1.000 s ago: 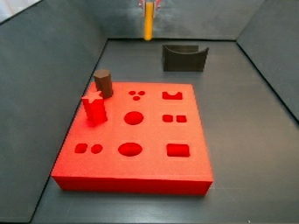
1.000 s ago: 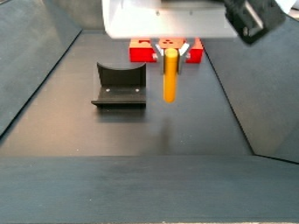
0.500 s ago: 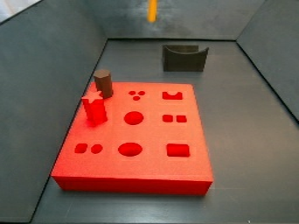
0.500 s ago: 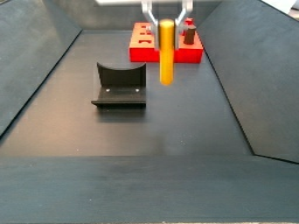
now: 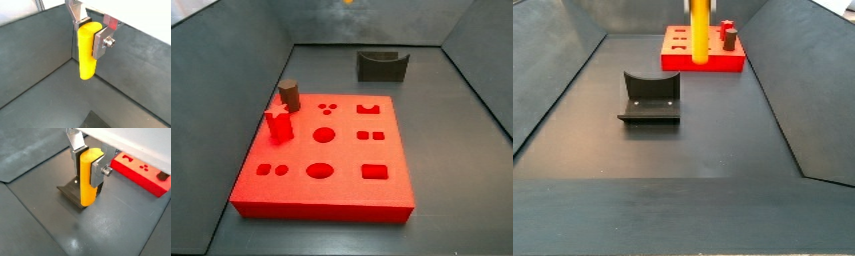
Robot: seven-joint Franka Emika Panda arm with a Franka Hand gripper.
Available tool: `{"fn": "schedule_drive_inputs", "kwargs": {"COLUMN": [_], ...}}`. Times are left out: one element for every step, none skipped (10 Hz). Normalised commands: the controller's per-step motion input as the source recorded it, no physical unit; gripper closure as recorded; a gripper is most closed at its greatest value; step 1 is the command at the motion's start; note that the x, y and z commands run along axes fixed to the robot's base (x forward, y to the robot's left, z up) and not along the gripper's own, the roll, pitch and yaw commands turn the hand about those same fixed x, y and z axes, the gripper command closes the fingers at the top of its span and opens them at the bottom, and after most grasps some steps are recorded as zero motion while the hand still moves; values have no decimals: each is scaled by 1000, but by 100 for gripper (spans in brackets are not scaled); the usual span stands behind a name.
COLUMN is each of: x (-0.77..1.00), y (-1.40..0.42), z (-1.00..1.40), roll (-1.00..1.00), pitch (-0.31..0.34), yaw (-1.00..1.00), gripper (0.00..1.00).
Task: Pick up the oval object. Move up. Move to above the board. Insert the oval object.
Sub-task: Move to above the board.
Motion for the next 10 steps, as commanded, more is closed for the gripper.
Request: {"fn": "schedule_drive_inputs", "kwargs": {"x": [53,30,20,16,13,-106,-107,-118,-120,-115], "y": [-19,-18,-16,-15,-15,-1000,-1000,-1000,-1000,-1000], "z": [886,673,510,347,186,68,70,71,70,67], "roll": [101,103,103,103,105,-139,-129,-104,-97,-32], "pitch": [97,99,95,92,96,-12,-25,-63,-57,-38], "yaw": [32,33,35,37,36,25,24,1,2,6], "gripper": [100,100,100,100,100,100,100,100,100,100]}}
